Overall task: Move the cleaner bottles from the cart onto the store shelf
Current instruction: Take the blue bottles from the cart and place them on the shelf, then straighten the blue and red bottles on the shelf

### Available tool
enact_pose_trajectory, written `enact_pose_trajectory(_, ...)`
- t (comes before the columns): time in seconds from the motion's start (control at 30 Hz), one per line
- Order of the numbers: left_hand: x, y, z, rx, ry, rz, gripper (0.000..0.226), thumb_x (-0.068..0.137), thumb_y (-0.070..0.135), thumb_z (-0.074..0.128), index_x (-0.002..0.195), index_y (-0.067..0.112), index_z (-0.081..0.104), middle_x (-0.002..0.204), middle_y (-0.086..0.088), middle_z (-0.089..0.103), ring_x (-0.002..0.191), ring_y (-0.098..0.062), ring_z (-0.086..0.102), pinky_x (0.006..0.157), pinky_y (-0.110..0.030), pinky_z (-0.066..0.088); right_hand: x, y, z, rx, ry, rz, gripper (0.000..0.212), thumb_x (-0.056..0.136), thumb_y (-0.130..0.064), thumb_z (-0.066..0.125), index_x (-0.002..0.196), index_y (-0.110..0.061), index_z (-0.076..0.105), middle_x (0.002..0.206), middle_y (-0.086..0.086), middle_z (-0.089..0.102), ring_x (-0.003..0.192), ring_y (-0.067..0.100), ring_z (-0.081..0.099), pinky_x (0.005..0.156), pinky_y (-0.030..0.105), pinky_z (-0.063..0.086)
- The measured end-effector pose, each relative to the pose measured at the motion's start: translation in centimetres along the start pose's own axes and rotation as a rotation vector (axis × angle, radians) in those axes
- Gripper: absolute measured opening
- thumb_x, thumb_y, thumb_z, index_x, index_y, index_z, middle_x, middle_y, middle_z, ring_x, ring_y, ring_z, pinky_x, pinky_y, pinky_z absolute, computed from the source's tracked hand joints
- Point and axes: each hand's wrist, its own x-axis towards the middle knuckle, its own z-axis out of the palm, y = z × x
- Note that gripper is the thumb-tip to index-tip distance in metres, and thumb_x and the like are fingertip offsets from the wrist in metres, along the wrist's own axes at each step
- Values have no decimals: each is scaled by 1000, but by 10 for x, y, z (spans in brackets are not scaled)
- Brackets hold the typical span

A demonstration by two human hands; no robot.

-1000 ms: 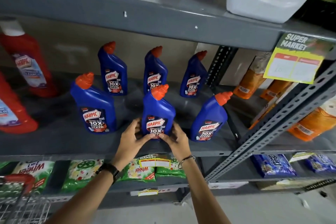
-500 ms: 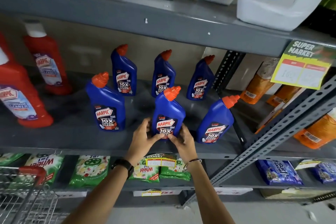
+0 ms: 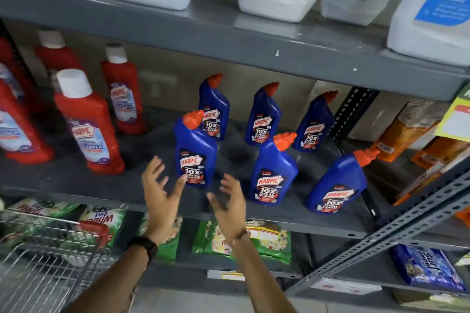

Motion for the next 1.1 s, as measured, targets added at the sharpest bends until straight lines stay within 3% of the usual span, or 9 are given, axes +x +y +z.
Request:
enact_pose_trajectory(0.1,23,-7,-7,150,-235,-40,75,80,14,67,142,16,25,147,-12,31,131,-14,33,109,-41,33,33,-11,17,-32,-49,6,68,77,-8,70,134,-9,33,132,9,46,118,20,46,104,41,42)
enact_pose_trajectory(0.2,35,-9,-6,159,-396,-39,65,83,23,64,139,18,31,139,-8,44,129,-20,44,107,-41,38,47,-10,24,-45,-69,20,64,79,-7,68,133,-8,35,132,18,50,122,29,49,102,39,43)
enact_pose_trajectory(0.27,37,-9,-4,85,-378,-107,57,84,26,61,135,20,35,130,-6,54,121,-22,53,102,-42,43,48,-8,25,-20,-38,37,55,81,-6,65,129,-10,40,125,16,58,116,28,55,95,32,46)
enact_pose_trajectory(0.37,39,-13,-4,76,-339,-122,51,85,24,60,132,18,40,125,-10,60,112,-19,58,100,-41,46,45,-7,23,-28,-4,53,47,82,-10,65,124,-11,45,119,16,63,111,28,59,95,39,50)
enact_pose_trajectory(0.47,36,-15,-5,81,-362,-115,47,83,26,64,126,22,45,110,1,64,92,8,63,79,-9,49,39,-6,17,-18,-14,67,46,82,-7,63,124,-8,44,119,18,62,111,28,58,97,45,48)
enact_pose_trajectory(0.53,34,-17,-4,79,-383,-117,46,82,27,65,124,23,46,103,7,63,84,18,60,68,0,46,34,-7,12,-9,-16,86,46,83,-5,62,125,-7,43,121,19,61,112,28,57,99,47,47)
enact_pose_trajectory(0.8,25,-15,-1,35,-420,-148,51,81,31,66,126,24,45,109,6,63,96,2,61,80,-15,50,25,-6,4,24,-2,91,51,86,0,57,133,-2,36,130,21,54,120,30,52,103,48,43)
enact_pose_trajectory(0.9,27,-15,-1,27,-427,-150,50,80,31,66,126,24,45,108,8,63,93,7,61,76,-12,51,24,-6,6,21,9,95,52,86,-2,57,134,-3,36,132,19,53,122,29,51,104,48,43)
enact_pose_trajectory(1.1,22,-11,2,-22,-397,-151,50,83,26,64,128,21,43,116,1,61,99,2,59,79,-12,50,22,-6,9,29,36,72,50,86,-3,58,132,-4,39,127,16,56,117,26,54,100,38,47)
